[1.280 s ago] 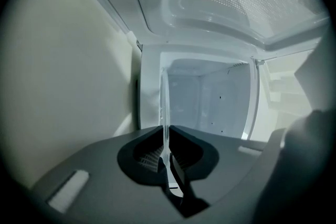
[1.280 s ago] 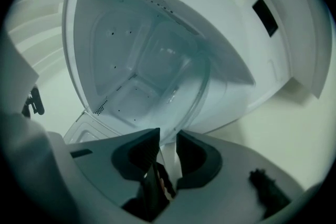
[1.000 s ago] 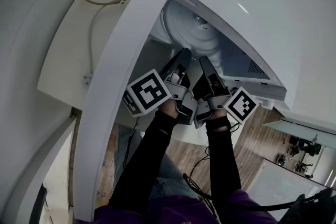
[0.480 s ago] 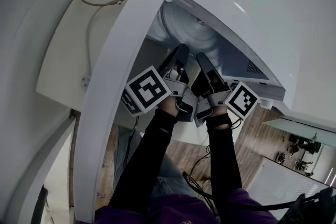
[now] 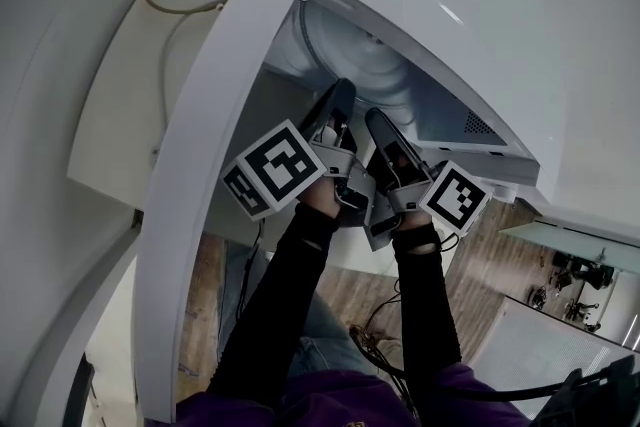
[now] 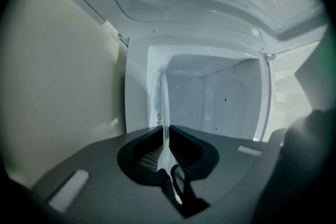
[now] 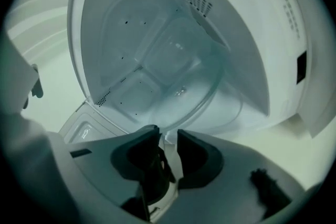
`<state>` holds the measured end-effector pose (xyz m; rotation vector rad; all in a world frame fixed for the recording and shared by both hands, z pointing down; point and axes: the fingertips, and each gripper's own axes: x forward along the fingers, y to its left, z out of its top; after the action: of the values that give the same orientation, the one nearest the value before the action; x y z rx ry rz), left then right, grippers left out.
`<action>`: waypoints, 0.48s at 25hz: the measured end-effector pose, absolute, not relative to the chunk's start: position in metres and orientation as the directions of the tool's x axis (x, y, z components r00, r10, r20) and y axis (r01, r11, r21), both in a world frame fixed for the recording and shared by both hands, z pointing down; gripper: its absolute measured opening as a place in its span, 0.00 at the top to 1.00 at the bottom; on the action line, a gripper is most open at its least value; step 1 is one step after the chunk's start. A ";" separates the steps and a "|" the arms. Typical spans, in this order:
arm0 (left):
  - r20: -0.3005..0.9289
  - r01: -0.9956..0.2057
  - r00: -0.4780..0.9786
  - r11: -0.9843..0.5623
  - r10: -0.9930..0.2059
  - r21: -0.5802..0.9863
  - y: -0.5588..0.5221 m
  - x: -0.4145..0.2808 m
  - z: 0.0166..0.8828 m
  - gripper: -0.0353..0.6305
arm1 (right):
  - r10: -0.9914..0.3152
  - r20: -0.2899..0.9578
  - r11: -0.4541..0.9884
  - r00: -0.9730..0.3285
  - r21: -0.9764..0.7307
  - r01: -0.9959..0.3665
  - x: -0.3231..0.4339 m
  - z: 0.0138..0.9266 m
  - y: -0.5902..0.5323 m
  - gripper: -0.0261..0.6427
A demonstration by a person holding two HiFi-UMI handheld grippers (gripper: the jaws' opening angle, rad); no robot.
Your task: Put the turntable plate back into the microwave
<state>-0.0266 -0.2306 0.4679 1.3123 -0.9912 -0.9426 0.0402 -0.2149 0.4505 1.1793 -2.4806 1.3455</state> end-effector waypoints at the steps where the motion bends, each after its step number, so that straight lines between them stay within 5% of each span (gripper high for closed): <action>1: 0.047 -0.008 0.316 0.046 -0.948 0.999 -0.231 -0.026 0.468 0.89 | -0.586 0.400 0.317 -0.705 -0.687 -0.654 0.039 0.450 -0.216 0.79; 12: 0.091 -0.045 0.313 0.081 -0.945 0.996 -0.219 -0.030 0.469 0.87 | -0.598 0.427 0.259 -0.678 -0.698 -0.668 0.039 0.458 -0.220 0.84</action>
<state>-0.0305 -0.2191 0.4695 1.3020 -1.0328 -0.8944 0.0392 -0.2205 0.4576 1.2249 -2.4313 1.4089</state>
